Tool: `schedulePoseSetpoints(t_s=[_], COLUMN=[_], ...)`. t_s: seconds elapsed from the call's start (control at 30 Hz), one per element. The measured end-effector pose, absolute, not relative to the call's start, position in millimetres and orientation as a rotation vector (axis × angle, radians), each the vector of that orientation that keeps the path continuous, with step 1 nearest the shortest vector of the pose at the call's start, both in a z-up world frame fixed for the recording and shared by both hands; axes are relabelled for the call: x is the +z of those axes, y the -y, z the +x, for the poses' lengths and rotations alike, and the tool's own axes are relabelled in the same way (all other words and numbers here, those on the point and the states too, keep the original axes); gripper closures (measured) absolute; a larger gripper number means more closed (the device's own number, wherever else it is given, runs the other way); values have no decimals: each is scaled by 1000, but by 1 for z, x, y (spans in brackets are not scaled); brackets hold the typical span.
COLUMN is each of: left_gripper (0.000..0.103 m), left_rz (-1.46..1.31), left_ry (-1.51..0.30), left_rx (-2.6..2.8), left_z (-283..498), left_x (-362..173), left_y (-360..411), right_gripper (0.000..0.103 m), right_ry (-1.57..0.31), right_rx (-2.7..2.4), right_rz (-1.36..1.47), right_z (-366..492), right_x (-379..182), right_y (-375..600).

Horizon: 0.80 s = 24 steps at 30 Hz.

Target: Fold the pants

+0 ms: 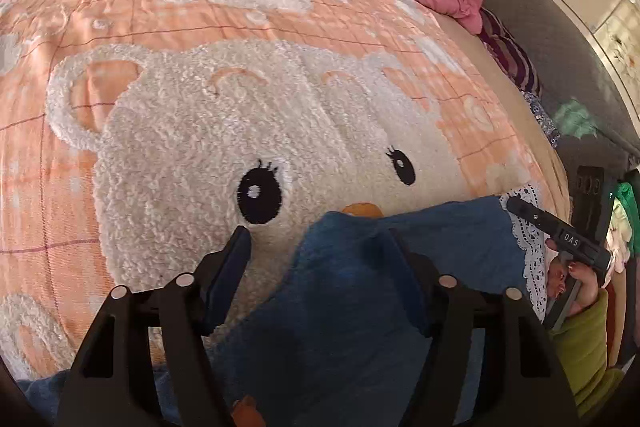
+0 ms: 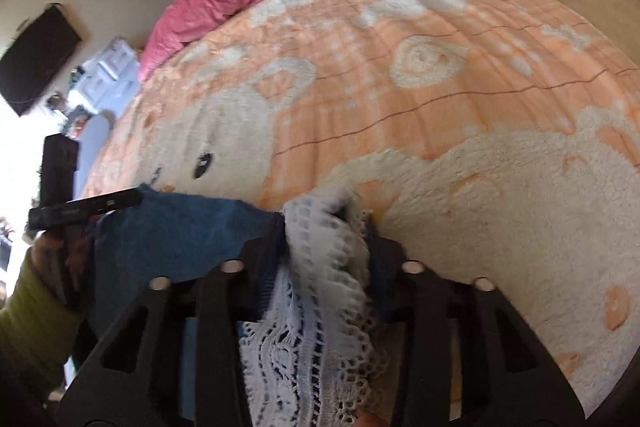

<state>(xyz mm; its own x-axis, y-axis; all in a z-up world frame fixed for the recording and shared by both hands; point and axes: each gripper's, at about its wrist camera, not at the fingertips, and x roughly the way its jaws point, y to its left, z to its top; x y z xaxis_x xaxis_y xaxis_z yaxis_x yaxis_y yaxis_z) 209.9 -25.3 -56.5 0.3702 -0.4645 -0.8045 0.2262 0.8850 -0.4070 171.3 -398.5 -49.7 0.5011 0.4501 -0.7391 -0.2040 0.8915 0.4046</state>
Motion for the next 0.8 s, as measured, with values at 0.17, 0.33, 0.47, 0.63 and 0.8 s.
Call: schedulePoseSetpoints(t_s=[0.17,0.33,0.47,0.63,0.8], left_gripper=[69,92,94,94,94], left_rz=[-255,-304,-257,-180,-106], left_ry=[-1113,-1063,-965,-977,-975], left_rx=[-539,-527,-522,-441,-404], left_z=[205,204,199,210,211], left_x=[-57,-54,-34,-48,-64], left_y=[38,34,37,49,53], right_gripper=[82,85,86,85,76], right_ry=[-925,-835,-800,-923,-934], right_rx=[398,364,335,302,275], right_rz=[267,185,84,-21,-7], right_z=[164,156,169,197,198], right_x=[-42,-16,4,-29,-49], right_y=[399,392,386,380,387])
